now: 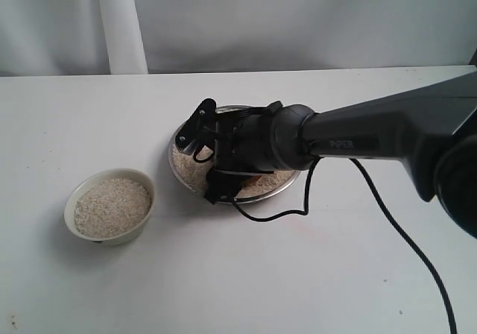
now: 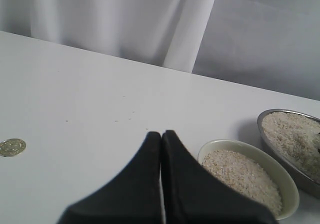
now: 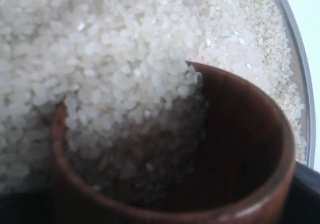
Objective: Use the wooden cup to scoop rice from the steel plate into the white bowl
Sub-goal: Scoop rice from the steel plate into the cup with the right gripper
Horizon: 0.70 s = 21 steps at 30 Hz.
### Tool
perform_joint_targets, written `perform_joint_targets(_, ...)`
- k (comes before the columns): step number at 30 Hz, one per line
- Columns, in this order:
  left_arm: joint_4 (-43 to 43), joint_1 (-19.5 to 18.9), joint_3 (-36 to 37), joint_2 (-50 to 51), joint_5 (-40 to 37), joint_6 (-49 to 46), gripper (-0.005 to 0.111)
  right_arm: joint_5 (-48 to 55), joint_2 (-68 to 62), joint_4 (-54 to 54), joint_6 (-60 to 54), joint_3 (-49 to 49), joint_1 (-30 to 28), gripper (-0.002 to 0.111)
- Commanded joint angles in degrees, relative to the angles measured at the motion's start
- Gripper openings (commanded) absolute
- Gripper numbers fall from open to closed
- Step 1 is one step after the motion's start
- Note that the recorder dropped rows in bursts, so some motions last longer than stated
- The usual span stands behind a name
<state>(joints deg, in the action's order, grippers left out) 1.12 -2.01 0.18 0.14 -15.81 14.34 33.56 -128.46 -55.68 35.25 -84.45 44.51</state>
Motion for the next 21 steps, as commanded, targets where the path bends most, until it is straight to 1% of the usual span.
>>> perform_joint_targets(1, -0.09, 0.27, -0.18, -0.14, 0.52, 0.22, 0.000, -7.99, 1.61, -4.61, 10.12, 4.71, -0.95, 0.006)
perform_joint_targets(5, -0.09, 0.27, -0.18, -0.14, 0.52, 0.22, 0.000, -14.87, 5.06, -9.40, 15.96, 10.54, -3.39, 0.006)
perform_joint_targets(9, -0.09, 0.27, -0.18, -0.14, 0.52, 0.22, 0.000, -21.47, 8.19, -11.09, 17.10, 13.26, -5.17, 0.006)
perform_joint_targets(15, -0.09, 0.27, -0.18, -0.14, 0.52, 0.22, 0.000, -28.39, 11.27, -11.19, 17.10, 12.23, -5.28, 0.006)
perform_joint_targets(21, -0.09, 0.27, -0.18, -0.14, 0.52, 0.22, 0.000, -28.87, 13.52, -11.43, 17.10, 9.92, -5.28, 0.006)
